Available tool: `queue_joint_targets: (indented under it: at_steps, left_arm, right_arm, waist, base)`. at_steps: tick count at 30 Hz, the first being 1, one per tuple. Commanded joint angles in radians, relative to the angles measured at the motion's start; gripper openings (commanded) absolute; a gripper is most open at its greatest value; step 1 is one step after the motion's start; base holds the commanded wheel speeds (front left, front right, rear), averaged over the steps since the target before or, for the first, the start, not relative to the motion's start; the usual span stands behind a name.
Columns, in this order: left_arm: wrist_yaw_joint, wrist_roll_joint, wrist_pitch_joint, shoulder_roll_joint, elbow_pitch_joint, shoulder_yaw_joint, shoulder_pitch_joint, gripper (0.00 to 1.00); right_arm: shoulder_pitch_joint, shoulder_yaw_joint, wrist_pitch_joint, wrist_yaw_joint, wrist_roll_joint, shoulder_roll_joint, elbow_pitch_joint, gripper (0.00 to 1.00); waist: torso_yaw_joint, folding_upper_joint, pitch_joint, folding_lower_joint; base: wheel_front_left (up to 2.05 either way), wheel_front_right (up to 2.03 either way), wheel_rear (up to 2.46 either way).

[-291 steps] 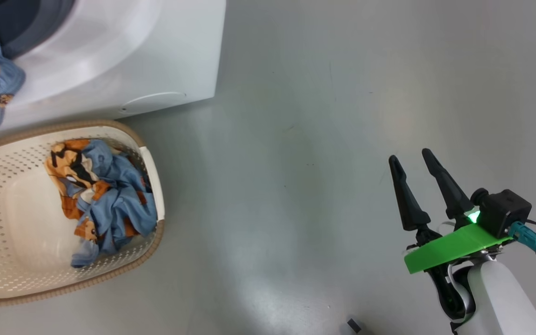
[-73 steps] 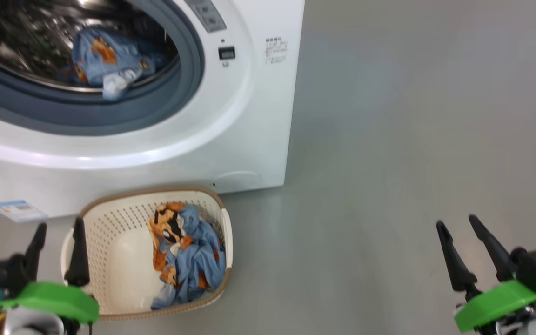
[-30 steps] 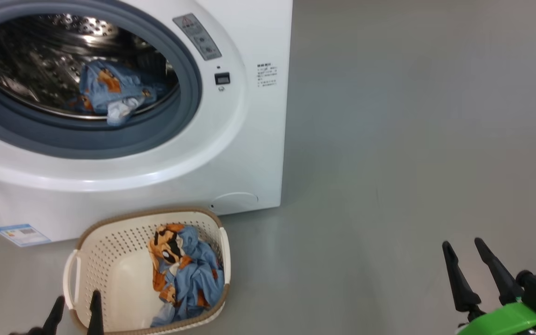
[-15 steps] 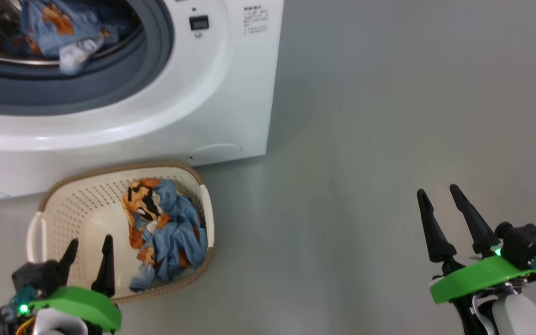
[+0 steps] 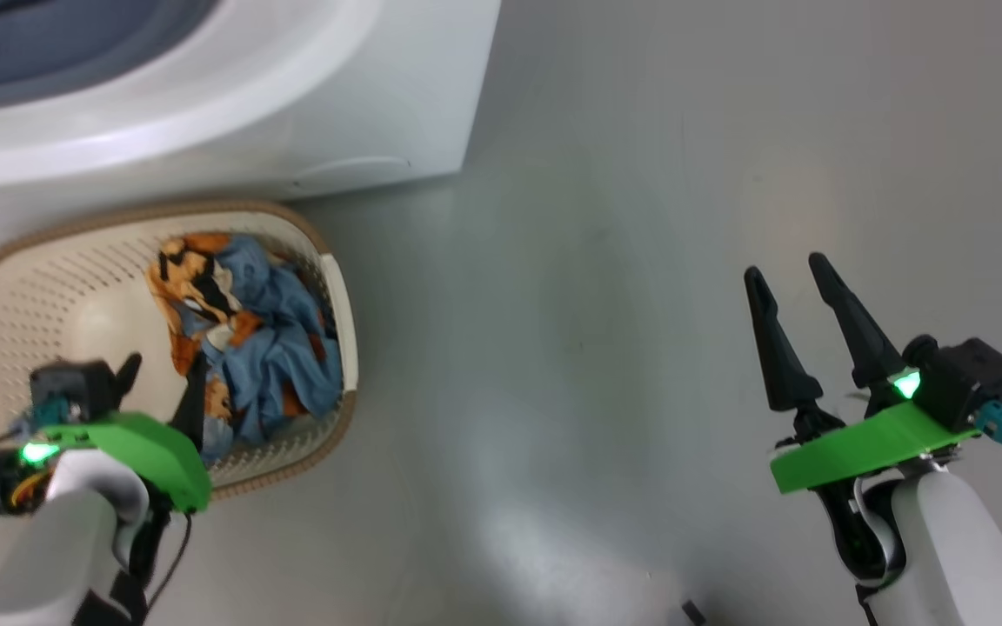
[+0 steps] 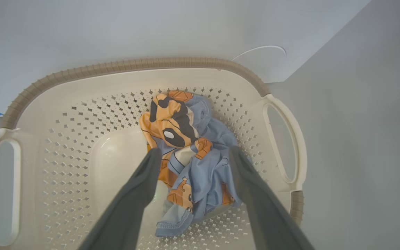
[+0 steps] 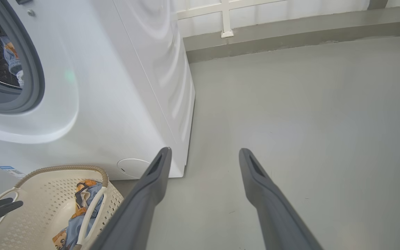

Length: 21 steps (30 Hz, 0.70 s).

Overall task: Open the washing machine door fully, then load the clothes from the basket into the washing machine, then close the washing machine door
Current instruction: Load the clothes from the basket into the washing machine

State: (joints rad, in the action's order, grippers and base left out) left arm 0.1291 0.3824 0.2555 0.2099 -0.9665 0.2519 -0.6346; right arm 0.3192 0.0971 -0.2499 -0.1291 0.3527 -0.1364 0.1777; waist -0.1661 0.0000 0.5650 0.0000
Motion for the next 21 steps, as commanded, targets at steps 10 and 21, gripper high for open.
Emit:
queue_joint_targets:
  at_steps: [10, 21]
  left_arm:
    - [0.002, 0.123, -0.04, 0.09, -0.144, 0.162, -0.194, 1.0]
    - [0.002, 0.235, -0.119, 0.165, -0.144, 0.358, -0.275, 1.0]
  right_arm:
    - [0.077, 0.057, -0.012, -0.002, -0.01, 0.011, -0.032, 1.0]
    - [0.11, 0.079, -0.012, -0.002, -0.011, 0.019, -0.048, 1.0]
  waist:
    - [-0.052, 0.0, 0.219, 0.0]
    - [-0.086, 0.0, 0.297, 0.0]
  base:
    - [0.0, 0.0, 0.0]
    - [0.0, 0.0, 0.0]
